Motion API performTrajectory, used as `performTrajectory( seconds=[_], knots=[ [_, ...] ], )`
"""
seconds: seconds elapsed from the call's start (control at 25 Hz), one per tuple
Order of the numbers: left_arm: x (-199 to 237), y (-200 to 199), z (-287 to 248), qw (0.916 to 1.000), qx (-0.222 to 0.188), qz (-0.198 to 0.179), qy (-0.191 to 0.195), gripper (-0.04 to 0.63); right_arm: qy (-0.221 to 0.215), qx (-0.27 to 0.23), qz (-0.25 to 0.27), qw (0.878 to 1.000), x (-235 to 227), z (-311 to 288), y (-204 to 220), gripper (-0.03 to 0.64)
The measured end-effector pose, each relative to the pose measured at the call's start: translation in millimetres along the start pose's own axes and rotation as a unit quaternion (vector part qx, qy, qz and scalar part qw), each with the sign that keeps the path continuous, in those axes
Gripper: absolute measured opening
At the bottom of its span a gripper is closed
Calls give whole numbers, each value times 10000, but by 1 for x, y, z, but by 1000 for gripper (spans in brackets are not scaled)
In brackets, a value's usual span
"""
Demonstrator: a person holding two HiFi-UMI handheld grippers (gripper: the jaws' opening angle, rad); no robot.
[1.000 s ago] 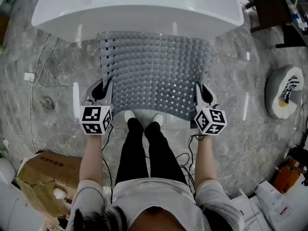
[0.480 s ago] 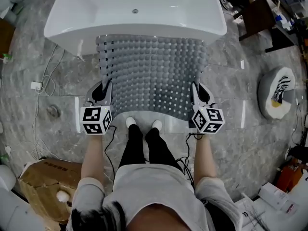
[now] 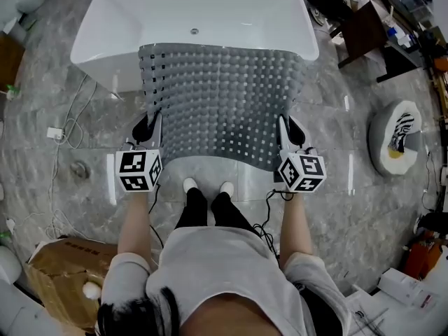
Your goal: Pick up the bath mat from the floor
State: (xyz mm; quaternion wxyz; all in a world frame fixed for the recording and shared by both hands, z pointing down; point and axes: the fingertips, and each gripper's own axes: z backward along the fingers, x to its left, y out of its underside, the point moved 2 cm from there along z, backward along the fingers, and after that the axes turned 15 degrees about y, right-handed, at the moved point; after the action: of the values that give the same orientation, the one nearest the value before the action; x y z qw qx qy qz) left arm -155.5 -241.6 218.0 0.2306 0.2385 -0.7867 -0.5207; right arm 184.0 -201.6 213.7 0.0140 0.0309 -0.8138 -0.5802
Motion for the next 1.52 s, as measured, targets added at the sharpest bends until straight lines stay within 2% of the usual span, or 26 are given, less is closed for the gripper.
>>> performTrajectory(
  seconds=[0.44,0.8,1.08,1.52],
  knots=[
    [-6,-48,33,9980,-507,-342,-169,44,-76,-581,175,9981,3,28,-53,44],
    [-26,-80,57,9915,-976,-816,-291,44,-86,-1031,230,9944,-3,52,-81,46],
    [-36,-95,69,9873,-1359,-777,-285,46,-71,-1317,301,9908,-9,66,-97,48],
    [-36,-110,79,9830,-1584,-868,-325,48,-37,-1493,307,9883,-6,69,-107,55]
  ],
)
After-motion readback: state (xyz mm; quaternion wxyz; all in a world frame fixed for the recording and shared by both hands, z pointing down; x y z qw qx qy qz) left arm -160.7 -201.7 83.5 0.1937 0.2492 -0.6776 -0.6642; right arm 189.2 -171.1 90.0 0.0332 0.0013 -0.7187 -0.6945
